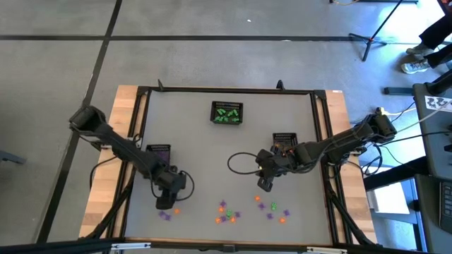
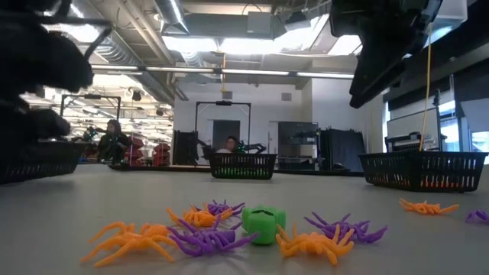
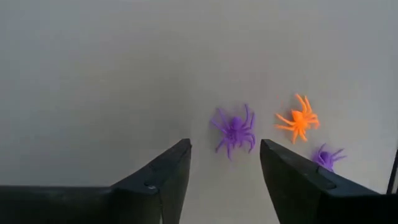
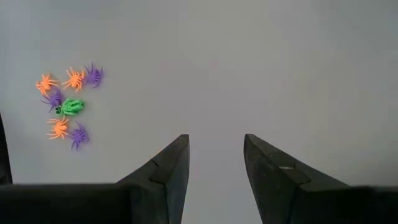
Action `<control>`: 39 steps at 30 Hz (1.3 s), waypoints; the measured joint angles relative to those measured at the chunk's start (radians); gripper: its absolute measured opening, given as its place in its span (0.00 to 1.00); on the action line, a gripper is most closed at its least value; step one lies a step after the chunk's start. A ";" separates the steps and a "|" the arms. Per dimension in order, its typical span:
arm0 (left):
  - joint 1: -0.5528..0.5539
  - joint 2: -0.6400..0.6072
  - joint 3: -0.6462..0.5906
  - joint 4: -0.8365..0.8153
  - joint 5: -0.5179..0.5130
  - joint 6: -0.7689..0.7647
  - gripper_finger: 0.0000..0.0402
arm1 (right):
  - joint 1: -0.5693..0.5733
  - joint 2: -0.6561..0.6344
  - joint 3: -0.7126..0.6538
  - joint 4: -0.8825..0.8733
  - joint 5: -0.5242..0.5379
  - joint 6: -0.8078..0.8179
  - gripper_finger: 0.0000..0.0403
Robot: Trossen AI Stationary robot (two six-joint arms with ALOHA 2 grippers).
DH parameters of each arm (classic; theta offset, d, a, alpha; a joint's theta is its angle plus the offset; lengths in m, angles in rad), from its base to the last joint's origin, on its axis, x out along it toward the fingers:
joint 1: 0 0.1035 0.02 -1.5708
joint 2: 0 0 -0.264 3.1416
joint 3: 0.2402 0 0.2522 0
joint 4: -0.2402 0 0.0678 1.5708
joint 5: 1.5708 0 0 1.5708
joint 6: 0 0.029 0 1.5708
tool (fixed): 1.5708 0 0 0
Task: Sort Halloween decoration
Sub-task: Adjust the left bin
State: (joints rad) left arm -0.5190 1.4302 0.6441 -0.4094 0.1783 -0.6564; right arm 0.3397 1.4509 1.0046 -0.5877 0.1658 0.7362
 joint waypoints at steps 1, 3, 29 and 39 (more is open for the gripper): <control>0.000 0.014 0.000 0.009 0.012 0.001 0.47 | 0.000 0.000 0.000 0.000 0.000 0.000 0.37; 0.000 0.042 0.000 0.024 0.036 0.003 0.48 | 0.000 0.000 0.000 -0.003 0.000 -0.004 0.37; 0.023 0.068 0.043 0.061 -0.011 0.015 0.47 | 0.000 0.000 0.000 -0.016 -0.104 -0.053 0.37; 0.115 0.019 0.116 0.031 -0.084 0.091 0.47 | 0.000 0.000 0.000 -0.018 -0.042 -0.008 0.37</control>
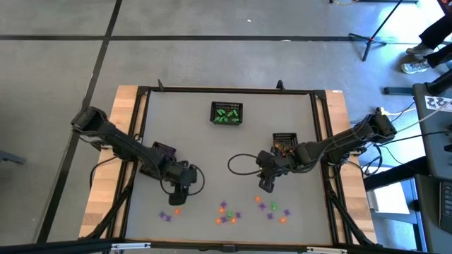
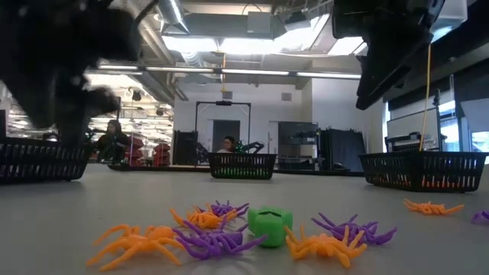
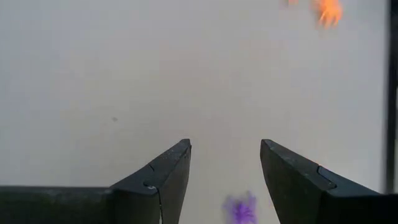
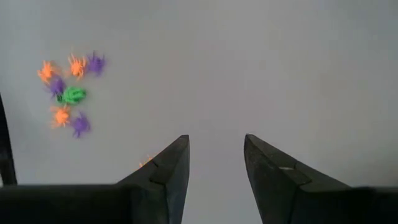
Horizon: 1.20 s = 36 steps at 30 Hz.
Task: Sort Halloween decoration
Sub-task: Adjust the left bin
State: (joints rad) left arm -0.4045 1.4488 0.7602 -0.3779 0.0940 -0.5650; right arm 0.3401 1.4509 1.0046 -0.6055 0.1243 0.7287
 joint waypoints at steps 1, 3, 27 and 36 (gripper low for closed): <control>0.007 -0.016 0.027 -0.044 -0.006 0.002 0.47 | 0.000 0.000 0.000 0.004 0.003 0.018 0.37; 0.015 -0.054 0.081 -0.175 -0.024 0.019 0.47 | 0.000 0.000 0.000 0.012 0.014 0.040 0.37; 0.203 -0.315 -0.214 -0.484 -0.013 -0.114 0.47 | 0.000 0.000 0.000 0.150 0.094 0.098 0.37; 0.340 -0.310 -0.183 -0.359 -0.092 -0.080 0.47 | 0.000 0.000 0.000 0.149 0.103 0.154 0.37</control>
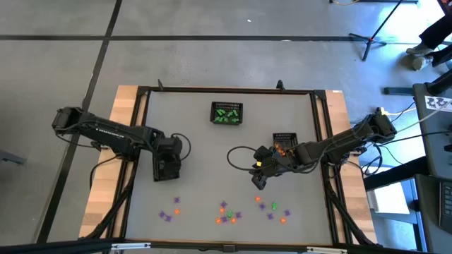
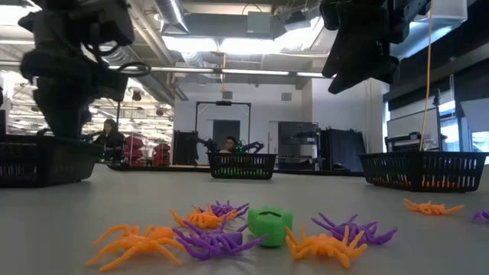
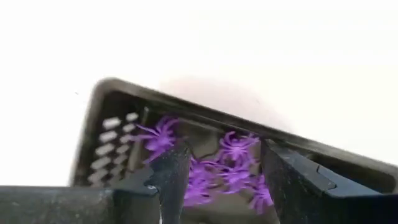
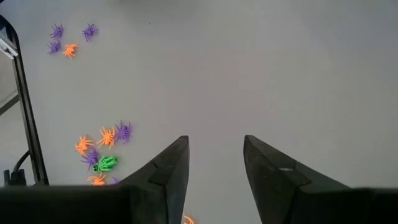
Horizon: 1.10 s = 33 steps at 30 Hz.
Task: Sort Halloween decoration
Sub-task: Adjust the left bin
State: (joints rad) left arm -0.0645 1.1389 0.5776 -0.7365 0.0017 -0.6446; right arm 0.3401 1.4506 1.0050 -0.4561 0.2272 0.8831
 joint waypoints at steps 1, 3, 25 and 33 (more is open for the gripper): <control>0.018 0.000 0.002 -0.002 0.000 0.010 0.47 | 0.000 0.000 0.000 0.000 0.000 0.001 0.37; 0.051 -0.001 0.012 -0.027 0.008 0.031 0.47 | 0.000 0.000 0.000 0.000 0.000 0.002 0.37; -0.365 0.033 0.331 -0.227 -0.013 -0.033 0.47 | 0.000 0.000 0.000 -0.003 0.008 -0.006 0.37; -0.469 0.154 0.290 -0.156 -0.019 -0.043 0.47 | 0.000 0.000 0.000 -0.003 0.042 -0.054 0.37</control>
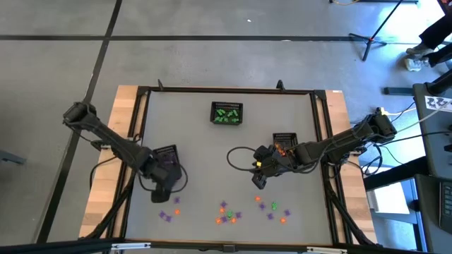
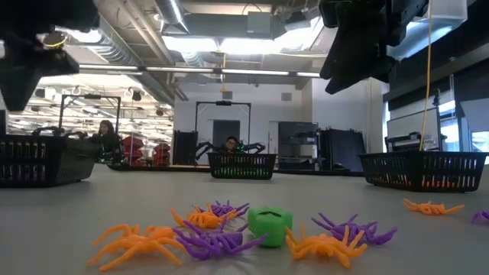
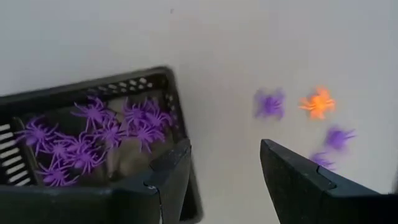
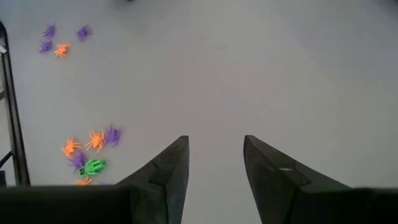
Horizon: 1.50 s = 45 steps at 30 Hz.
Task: Sort Halloween decoration
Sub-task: Adjust the left bin, then put the violet spider toy into the left bin
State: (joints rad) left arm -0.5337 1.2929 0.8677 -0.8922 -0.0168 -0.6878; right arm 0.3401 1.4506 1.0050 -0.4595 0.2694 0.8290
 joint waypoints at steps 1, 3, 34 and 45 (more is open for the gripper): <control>-0.002 0.013 -0.010 0.005 0.000 0.001 0.47 | 0.000 0.000 0.000 0.000 0.003 -0.001 0.37; -0.002 0.037 -0.033 0.013 0.000 0.012 0.47 | 0.000 0.000 0.000 0.000 0.010 -0.007 0.37; -0.044 0.018 0.197 -0.082 -0.231 0.085 0.47 | 0.000 0.000 0.000 -0.001 0.041 -0.042 0.37; -0.151 0.195 0.033 0.250 -0.190 0.017 0.47 | 0.000 0.000 0.000 -0.003 0.061 -0.051 0.37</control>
State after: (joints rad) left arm -0.6848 1.4878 0.9004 -0.6422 -0.2066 -0.6707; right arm 0.3401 1.4509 1.0050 -0.4627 0.3302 0.7781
